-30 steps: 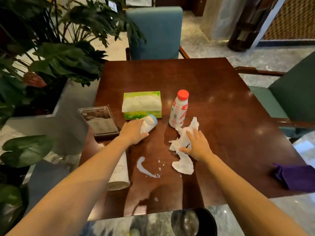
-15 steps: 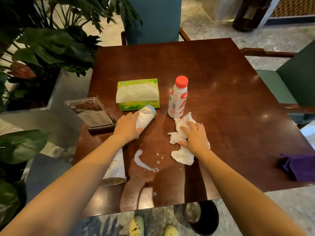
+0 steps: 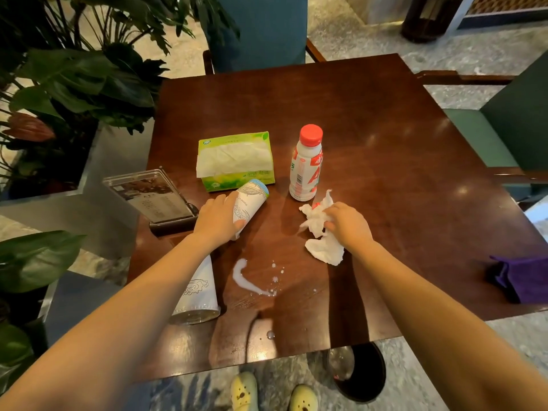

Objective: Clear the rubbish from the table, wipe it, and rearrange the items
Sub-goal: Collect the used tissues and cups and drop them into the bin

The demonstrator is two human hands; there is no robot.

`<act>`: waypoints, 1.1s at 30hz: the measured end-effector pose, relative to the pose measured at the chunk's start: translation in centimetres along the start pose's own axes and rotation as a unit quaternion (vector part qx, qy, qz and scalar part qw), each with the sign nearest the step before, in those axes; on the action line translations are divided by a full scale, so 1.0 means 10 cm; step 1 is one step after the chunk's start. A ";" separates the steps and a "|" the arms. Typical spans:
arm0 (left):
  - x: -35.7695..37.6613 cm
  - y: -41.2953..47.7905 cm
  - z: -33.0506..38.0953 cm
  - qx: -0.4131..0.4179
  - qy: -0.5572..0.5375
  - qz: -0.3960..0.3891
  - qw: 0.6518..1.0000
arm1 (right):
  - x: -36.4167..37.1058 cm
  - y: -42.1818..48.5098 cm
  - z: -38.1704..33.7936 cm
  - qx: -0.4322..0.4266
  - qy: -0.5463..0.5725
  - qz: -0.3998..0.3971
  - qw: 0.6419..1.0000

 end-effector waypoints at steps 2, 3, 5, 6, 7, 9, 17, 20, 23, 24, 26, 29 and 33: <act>0.00 0.00 0.01 0.003 0.001 0.001 1.000 | -0.13 -0.02 0.02 0.017 0.038 0.018 0.999; 0.00 0.00 0.01 0.005 -0.001 0.000 1.000 | -0.21 -0.04 0.03 0.023 0.056 0.029 0.998; 0.02 0.01 0.03 0.010 -0.015 -0.006 1.000 | -0.35 -0.11 0.08 0.034 0.082 0.042 0.995; 0.02 0.00 0.05 0.011 -0.025 -0.008 1.000 | -0.40 -0.15 0.13 0.035 0.084 0.046 0.995; 0.02 0.00 0.07 0.011 -0.033 -0.007 0.999 | -0.44 -0.20 0.18 0.031 0.077 0.046 0.996; 0.03 -0.01 0.11 0.012 -0.040 -0.007 0.999 | -0.43 -0.27 0.31 0.021 0.025 0.018 0.999; 0.04 -0.04 0.16 -0.002 -0.034 -0.015 0.999 | 0.00 -0.68 0.57 -0.034 -0.059 -0.173 0.983; 0.03 -0.05 0.16 -0.012 -0.039 -0.020 0.999 | 0.03 -0.77 0.64 -0.027 -0.021 -0.184 0.982; 0.01 -0.06 0.16 -0.015 -0.045 -0.025 0.999 | -0.14 -0.81 0.67 -0.004 0.018 -0.155 0.988; 0.01 -0.06 0.17 -0.016 -0.045 -0.026 0.999 | -0.25 -0.79 0.67 0.005 0.023 -0.117 0.993; 0.01 -0.07 0.18 -0.019 -0.044 -0.028 0.998 | -0.51 -0.74 0.62 0.010 0.029 -0.012 0.999; 0.00 -0.08 0.20 -0.025 -0.038 -0.027 0.999 | -0.60 -0.62 0.50 0.000 0.064 0.028 0.998; -0.02 -0.09 0.23 -0.028 -0.025 -0.024 0.999 | -0.30 -0.36 0.49 -0.010 0.040 -0.086 0.995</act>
Point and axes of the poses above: each hand's wrist, its own y-axis towards the middle knuckle, its own x-axis out of the palm, z = x × y, the point moved 8 cm from there along y, towards the middle knuckle, and after that the axes turned 4 degrees about z, right-handed, at the moved point
